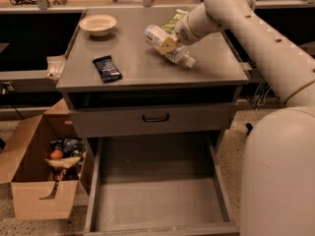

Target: Pick blue plastic bottle from middle drawer and place on counter

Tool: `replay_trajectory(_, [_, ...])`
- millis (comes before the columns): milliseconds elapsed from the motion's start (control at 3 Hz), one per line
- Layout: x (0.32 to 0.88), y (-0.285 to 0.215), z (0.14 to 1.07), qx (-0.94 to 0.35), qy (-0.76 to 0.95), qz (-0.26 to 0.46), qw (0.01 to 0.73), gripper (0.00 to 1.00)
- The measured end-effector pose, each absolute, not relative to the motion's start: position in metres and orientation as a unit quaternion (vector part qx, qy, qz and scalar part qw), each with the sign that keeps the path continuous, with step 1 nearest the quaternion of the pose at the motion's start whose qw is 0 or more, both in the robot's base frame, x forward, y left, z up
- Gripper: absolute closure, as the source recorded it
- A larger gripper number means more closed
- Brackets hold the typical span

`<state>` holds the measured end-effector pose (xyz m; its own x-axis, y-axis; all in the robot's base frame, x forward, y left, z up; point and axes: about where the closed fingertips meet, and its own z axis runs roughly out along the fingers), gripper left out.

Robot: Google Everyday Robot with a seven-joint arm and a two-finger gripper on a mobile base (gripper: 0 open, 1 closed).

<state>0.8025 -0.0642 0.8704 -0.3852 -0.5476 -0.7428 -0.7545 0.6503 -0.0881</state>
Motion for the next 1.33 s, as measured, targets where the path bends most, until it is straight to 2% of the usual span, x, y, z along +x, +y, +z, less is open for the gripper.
replay_trajectory(1000, [0.803, -0.064, 0.87, -0.396, 0.821, 0.134, 0.388, 0.04])
replay_trajectory(1333, [0.803, -0.061, 0.896, -0.394, 0.806, 0.145, 0.417, 0.0])
